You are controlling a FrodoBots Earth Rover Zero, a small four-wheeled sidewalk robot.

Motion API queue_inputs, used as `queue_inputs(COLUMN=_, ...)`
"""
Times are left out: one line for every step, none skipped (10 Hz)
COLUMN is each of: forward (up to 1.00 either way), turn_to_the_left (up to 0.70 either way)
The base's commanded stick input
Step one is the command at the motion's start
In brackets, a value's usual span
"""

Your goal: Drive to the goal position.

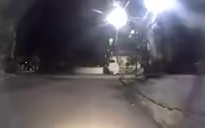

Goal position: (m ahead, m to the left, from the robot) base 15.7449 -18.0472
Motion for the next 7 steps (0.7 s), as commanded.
queue_inputs(forward=0.7, turn_to_the_left=0.0)
queue_inputs(forward=0.7, turn_to_the_left=0.0)
queue_inputs(forward=0.7, turn_to_the_left=0.0)
queue_inputs(forward=0.7, turn_to_the_left=0.0)
queue_inputs(forward=0.7, turn_to_the_left=0.0)
queue_inputs(forward=0.7, turn_to_the_left=0.0)
queue_inputs(forward=0.7, turn_to_the_left=0.0)
